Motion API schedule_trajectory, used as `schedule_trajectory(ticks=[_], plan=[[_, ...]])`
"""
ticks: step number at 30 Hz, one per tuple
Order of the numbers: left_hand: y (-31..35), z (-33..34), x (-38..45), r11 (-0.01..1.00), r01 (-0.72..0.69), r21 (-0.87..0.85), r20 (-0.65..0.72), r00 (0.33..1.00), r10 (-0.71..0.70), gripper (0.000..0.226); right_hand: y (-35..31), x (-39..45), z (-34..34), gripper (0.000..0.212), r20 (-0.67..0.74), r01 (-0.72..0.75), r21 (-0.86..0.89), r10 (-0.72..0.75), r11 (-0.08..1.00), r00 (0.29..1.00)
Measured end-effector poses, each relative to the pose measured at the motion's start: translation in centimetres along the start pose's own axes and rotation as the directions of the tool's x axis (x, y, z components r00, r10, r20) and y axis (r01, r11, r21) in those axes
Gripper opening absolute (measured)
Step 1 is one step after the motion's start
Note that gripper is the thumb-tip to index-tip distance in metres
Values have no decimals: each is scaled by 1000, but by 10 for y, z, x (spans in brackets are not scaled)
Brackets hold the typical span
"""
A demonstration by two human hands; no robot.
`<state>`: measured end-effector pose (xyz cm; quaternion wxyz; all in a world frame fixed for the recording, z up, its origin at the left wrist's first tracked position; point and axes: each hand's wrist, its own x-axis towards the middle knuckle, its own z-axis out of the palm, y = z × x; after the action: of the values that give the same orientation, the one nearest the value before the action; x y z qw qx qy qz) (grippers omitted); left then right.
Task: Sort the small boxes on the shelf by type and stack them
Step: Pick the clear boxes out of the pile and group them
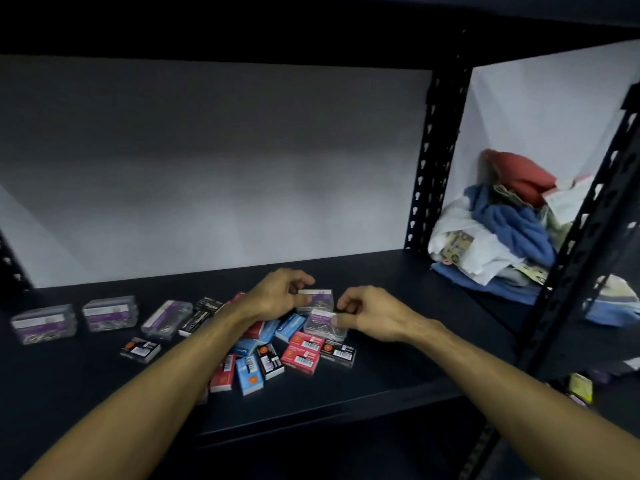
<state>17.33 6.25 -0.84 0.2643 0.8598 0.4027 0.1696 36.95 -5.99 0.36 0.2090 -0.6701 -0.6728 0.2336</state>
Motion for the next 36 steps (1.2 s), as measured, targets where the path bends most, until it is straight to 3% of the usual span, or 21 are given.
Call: schedule_trajectory(ticks=[6,11,25,36], plan=[[-4,2,13,997,53,54,143,988,-60,51,7,-2,4,50,55,0,-72,4,997,998],[-9,-2,13,999,43,16,186,981,-46,36,5,3,7,43,58,6,-36,-4,999,998],[-2,-2,19,997,-24,-67,113,993,32,31,12,0,3,35,22,-53,107,51,993,998],[-2,-3,12,997,-25,-69,76,997,31,42,10,-4,3,41,-25,-12,139,16,990,1000]])
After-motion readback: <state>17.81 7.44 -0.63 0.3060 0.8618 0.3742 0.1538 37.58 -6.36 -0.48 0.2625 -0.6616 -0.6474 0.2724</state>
